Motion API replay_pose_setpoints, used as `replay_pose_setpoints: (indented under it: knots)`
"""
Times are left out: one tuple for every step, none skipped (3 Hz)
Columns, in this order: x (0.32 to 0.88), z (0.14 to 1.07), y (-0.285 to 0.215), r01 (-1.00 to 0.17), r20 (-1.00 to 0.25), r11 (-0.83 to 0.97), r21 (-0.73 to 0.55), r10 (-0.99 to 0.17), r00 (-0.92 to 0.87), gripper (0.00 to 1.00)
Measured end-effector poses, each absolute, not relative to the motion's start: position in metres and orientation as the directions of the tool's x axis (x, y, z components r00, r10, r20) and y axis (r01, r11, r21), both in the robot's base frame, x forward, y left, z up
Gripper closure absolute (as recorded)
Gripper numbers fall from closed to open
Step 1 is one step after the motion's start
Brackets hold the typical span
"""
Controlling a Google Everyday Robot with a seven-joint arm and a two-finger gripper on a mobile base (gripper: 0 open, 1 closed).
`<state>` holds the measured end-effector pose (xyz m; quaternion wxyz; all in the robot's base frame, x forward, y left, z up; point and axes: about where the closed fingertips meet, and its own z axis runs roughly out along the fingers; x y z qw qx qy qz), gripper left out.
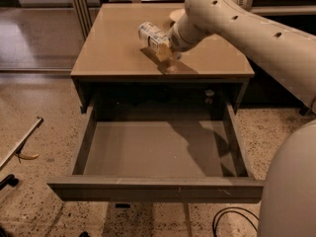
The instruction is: Pick blue plastic bottle from top drawer and place on counter
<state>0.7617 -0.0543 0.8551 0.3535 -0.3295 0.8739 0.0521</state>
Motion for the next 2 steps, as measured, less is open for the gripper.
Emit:
replay_pose_setpoints:
  knots:
    - [0.7753, 0.8493, -0.0647, -0.653, -0.656, 0.748, -0.12, -0.554, -0.513, 1.0]
    - [0.7827, 0.8482, -0.0691, -0.699, -0.649, 0.705, -0.122, -0.59, -0.48, 0.81]
